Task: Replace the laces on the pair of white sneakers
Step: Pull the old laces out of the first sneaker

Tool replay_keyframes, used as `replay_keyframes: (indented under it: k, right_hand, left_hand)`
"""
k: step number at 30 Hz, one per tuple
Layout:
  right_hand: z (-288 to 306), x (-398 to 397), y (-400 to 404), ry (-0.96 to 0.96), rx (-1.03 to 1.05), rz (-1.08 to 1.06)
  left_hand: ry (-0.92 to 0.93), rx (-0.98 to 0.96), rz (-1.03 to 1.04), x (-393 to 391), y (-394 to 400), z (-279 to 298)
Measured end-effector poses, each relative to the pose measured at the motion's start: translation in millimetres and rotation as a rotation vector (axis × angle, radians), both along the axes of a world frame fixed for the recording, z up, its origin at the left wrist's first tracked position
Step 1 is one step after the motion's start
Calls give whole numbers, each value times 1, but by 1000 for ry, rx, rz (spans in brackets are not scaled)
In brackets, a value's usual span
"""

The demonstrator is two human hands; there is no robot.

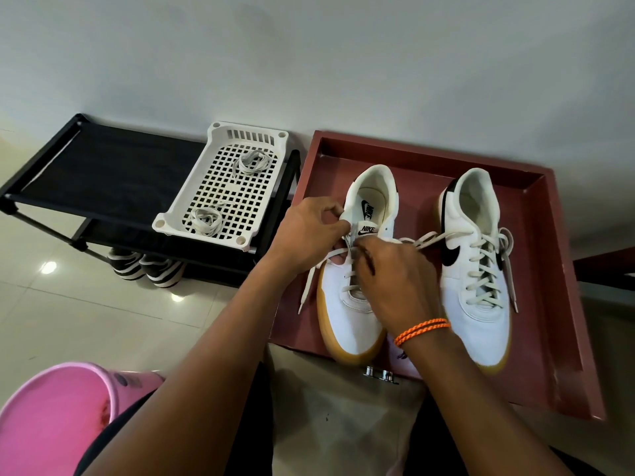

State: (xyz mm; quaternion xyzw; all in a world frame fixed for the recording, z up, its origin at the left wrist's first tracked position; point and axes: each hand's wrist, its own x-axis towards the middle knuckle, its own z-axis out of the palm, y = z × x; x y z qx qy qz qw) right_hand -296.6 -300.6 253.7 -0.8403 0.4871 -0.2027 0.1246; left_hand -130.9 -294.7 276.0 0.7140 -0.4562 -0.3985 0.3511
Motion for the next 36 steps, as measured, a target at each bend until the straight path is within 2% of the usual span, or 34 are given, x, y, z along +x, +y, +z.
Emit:
replay_keyframes:
  k: [2,7,9,12,15,18,21,25,28,30,34,36]
  right_hand:
    - [-2,1,0,4,-8,-8]
    - [11,-7,-10,-207,-36,-153]
    - [16,-9,-11,-220,-83,-206]
    - [13,-8,-8,-158,-81,-129]
    - [4,-1,1,-2,-52,-10]
    - [0,3,2,39,-19,-4]
    - [4,-2,-5,-60,4,-64]
    - [12,-11,-15,-319,12,-185]
    - [14,-14,-20,-393,-28,-205]
    - [14,-14,-16,-350,-29,-170]
    - [4,-3,-3,-65,-21,-46]
    - [-1,2,0,16,-27,-10]
  left_hand:
    - [-8,-4,-4,0,0,1]
    - [7,7,-9,-1,0,1]
    - [13,2,-11,-1,-1,1]
    - [-13,2,-16,-1,0,1]
    - [11,4,-13,-1,1,1]
    - [27,5,-12,-1,1,2]
    - [25,6,-13,0,0,-1]
    - [-4,-4,-8,1,-1,-3]
    - [45,1,4,1,-1,-3]
    - [68,-2,13,1,-1,-3]
    - [63,-6,17,1,-2,-4]
    - [60,-8,12,1,-2,-4]
